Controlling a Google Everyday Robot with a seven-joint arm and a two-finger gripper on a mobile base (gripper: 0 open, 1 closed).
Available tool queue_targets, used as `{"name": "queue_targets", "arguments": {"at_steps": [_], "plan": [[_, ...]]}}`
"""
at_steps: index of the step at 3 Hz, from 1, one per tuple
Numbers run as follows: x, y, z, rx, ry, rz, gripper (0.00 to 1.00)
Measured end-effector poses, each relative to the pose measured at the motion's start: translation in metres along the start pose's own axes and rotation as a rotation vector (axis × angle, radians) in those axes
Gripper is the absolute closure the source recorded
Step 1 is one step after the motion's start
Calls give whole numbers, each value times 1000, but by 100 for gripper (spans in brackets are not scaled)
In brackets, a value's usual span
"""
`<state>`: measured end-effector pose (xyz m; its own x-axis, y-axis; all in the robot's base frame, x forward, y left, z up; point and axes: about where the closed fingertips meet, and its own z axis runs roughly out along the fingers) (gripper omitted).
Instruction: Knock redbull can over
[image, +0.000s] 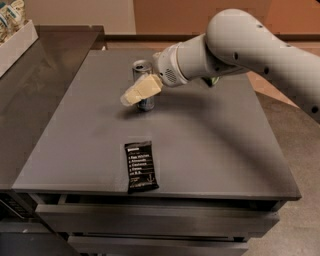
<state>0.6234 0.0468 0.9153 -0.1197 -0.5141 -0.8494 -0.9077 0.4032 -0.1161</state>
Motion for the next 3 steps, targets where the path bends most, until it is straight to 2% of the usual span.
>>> {"name": "queue_targets", "arguments": {"at_steps": [1, 3], "plan": [[-4, -6, 10, -4, -12, 1, 16], [-3, -10, 11, -9, -18, -1, 64]]}}
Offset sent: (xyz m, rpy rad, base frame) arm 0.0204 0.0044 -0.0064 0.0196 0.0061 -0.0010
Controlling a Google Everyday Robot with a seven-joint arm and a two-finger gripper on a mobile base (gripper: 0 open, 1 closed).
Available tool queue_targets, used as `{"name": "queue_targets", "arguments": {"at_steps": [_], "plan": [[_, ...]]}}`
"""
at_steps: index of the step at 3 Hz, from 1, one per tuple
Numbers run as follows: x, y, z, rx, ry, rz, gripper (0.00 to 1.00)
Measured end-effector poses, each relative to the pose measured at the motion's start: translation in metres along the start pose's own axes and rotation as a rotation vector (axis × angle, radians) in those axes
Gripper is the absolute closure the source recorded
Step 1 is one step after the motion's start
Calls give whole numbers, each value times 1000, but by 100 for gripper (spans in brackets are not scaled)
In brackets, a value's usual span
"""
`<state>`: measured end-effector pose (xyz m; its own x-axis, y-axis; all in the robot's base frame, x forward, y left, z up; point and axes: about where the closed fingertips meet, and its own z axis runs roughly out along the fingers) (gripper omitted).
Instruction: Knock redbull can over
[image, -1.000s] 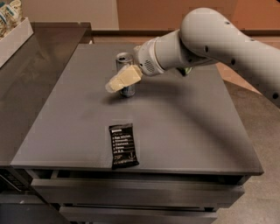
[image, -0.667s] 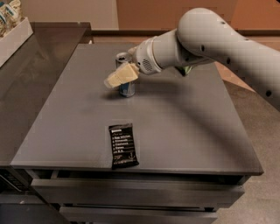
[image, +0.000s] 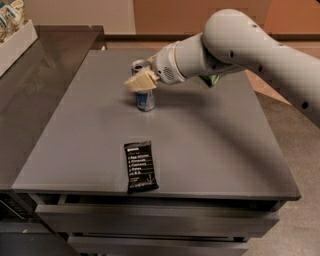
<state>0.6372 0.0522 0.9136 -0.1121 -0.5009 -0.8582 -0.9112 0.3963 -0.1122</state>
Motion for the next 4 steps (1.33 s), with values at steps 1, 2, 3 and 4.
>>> {"name": "queue_targets", "arguments": {"at_steps": [1, 2, 3, 4], "plan": [[-13, 0, -13, 1, 19, -64, 87], [-30, 2, -26, 0, 114, -146, 100], [-38, 7, -34, -20, 276, -229, 100], [-28, 14, -36, -63, 435, -308, 100]]}}
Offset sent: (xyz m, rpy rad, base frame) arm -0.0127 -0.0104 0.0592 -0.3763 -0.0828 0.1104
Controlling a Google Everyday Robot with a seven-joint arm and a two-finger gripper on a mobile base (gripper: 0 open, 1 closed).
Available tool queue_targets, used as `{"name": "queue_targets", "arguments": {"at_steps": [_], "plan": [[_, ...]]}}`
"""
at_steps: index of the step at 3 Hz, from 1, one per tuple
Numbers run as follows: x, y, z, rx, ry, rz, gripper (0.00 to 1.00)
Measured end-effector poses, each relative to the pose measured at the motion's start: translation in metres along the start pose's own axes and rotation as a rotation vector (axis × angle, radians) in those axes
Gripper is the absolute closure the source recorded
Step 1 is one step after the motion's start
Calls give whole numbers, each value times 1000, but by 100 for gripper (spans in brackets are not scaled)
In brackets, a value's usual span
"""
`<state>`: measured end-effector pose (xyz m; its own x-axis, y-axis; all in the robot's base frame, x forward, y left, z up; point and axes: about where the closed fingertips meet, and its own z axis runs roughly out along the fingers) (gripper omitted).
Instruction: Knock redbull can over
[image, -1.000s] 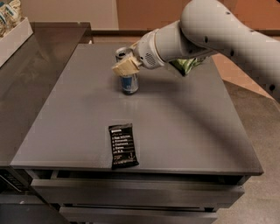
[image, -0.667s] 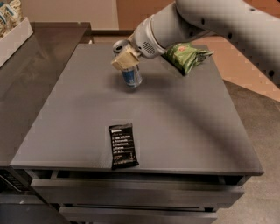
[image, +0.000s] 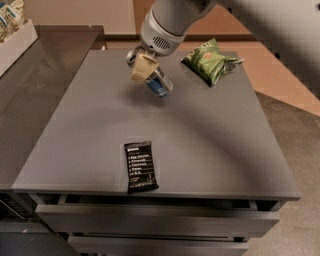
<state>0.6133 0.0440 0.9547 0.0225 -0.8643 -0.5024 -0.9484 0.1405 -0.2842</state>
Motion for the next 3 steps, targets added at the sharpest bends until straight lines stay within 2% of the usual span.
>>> {"name": "queue_targets", "arguments": {"at_steps": [1, 3], "plan": [[15, 11, 6, -59, 125, -69, 100], [42, 19, 17, -116, 299, -135, 100]]}}
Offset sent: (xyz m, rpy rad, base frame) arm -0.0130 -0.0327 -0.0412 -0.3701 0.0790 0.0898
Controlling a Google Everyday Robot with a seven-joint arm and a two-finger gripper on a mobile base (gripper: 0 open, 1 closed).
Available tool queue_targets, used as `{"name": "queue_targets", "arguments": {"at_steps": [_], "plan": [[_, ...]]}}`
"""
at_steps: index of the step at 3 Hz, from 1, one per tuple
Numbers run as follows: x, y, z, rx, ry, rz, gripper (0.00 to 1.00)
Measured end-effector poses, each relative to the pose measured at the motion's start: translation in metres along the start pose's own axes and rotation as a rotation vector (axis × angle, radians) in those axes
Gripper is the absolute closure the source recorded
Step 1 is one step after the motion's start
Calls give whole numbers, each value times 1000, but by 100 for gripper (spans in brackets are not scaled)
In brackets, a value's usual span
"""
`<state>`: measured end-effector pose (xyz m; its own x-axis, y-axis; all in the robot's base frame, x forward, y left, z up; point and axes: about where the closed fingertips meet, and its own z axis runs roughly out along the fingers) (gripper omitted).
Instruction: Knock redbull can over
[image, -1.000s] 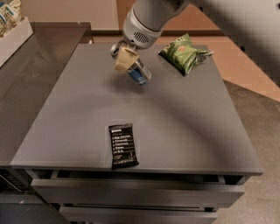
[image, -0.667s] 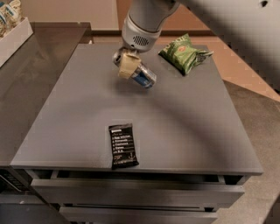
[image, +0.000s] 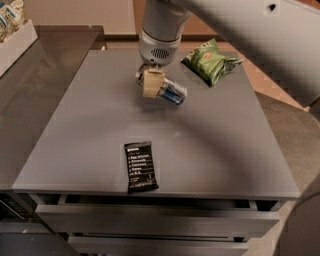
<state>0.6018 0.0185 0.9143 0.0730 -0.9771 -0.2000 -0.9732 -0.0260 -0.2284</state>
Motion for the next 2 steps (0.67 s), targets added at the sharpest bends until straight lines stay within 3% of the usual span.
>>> {"name": "queue_targets", "arguments": {"at_steps": [2], "plan": [[14, 5, 27, -51, 126, -45, 59]]}}
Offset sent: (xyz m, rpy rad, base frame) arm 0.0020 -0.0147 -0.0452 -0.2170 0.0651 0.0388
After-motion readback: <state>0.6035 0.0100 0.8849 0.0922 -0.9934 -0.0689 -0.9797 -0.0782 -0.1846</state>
